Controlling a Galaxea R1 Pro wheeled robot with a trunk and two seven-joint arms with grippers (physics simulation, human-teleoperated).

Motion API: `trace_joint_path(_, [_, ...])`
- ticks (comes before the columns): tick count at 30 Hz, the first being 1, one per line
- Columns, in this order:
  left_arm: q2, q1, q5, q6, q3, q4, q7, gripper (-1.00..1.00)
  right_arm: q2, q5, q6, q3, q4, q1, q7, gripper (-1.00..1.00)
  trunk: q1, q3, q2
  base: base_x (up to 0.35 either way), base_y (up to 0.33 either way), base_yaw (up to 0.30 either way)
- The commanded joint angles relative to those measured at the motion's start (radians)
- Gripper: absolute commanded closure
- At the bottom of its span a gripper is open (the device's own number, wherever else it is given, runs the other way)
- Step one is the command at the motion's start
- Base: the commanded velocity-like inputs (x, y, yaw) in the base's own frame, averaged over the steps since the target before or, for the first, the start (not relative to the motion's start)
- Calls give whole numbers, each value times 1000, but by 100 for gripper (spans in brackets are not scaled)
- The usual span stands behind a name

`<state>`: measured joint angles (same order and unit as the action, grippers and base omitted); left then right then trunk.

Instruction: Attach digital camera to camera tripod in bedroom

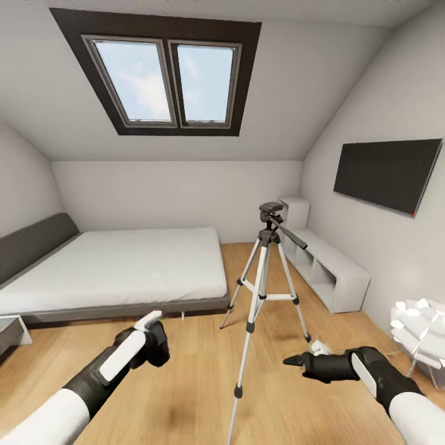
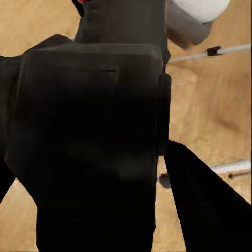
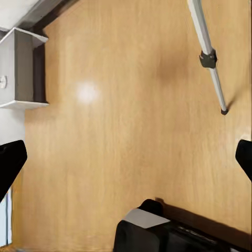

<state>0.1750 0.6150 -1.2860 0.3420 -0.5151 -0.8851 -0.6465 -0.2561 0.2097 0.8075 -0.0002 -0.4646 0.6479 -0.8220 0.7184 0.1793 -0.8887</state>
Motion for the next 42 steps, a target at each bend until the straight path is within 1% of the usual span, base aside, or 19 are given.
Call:
trace_joint_path(1, [-19,2,2,-2,-19,73,1,100,-2,-14,-29,0,75,1,3,-100,-4,-2,6,0,0,0])
trace_joint_path(3, [-54,2,8,-7,-33,242,26,100,-2,-54,-109,1,185,1,6,-100,-12,-8,20,0,0,0])
trace_joint_path(4, [-67,2,10,-10,-36,297,39,100,-1,-69,-142,1,221,1,8,-100,-15,-11,27,0,0,0])
trace_joint_path(6, [-122,2,18,-47,-45,523,113,100,3,-132,-287,2,360,1,17,-100,-23,-18,41,0,0,0])
trace_joint_path(8, [-148,0,28,-82,-47,633,165,100,5,-162,-360,2,413,2,28,-100,-31,-24,55,0,0,0])
trace_joint_path(9, [-173,-10,46,-122,-48,726,224,100,7,-189,-426,2,444,1,49,-100,-35,-27,62,0,0,0])
trace_joint_path(11, [-190,-34,73,-162,-49,784,284,100,8,-210,-482,2,463,-5,78,-100,-42,-33,76,0,0,0])
trace_joint_path(13, [-201,-75,109,-196,-50,818,337,100,8,-225,-526,2,476,-22,115,-100,-50,-40,90,0,0,0])
trace_joint_path(14, [-207,-123,150,-222,-50,840,379,100,9,-235,-560,2,484,-52,159,-100,-54,-43,97,0,0,0])
trace_joint_path(15, [-210,-147,171,-232,-50,848,395,100,10,-238,-574,2,487,-70,184,-100,-58,-46,104,0,0,0])
trace_joint_path(16, [-213,-189,213,-248,-51,860,417,100,13,-246,-601,1,491,-109,234,-100,-61,-49,111,0,0,0])
trace_joint_path(18, [-216,-238,262,-262,-51,871,437,100,21,-253,-647,0,495,-171,311,-100,-69,-55,125,0,0,0])
trace_joint_path(19, [-217,-250,273,-266,-51,873,441,100,24,-253,-665,0,495,-191,335,-100,-73,-58,132,0,0,0])
trace_joint_path(20, [-218,-288,300,-274,-51,878,451,100,36,-254,-730,-1,497,-256,422,-100,-77,-61,139,0,0,0])
trace_joint_path(24, [-215,-330,313,-300,-50,882,456,100,44,-254,-781,-1,498,-327,498,-100,-92,-74,167,0,0,0])
trace_joint_path(30, [-195,-376,312,-353,-48,883,458,100,47,-254,-866,-1,498,-415,543,-100,-111,-90,202,0,0,0])
trace_joint_path(35, [-191,-384,299,-385,-47,883,458,100,46,-253,-883,-1,498,-426,563,-100,-111,-90,202,0,0,0])
trace_joint_path(40, [-191,-386,280,-401,-46,884,458,100,41,-252,-889,-1,498,-429,573,-100,-130,-105,237,0,0,0])
trace_joint_path(42, [-192,-386,274,-407,-45,883,463,100,40,-251,-890,-1,498,-430,578,-100,-130,-105,237,0,0,0])
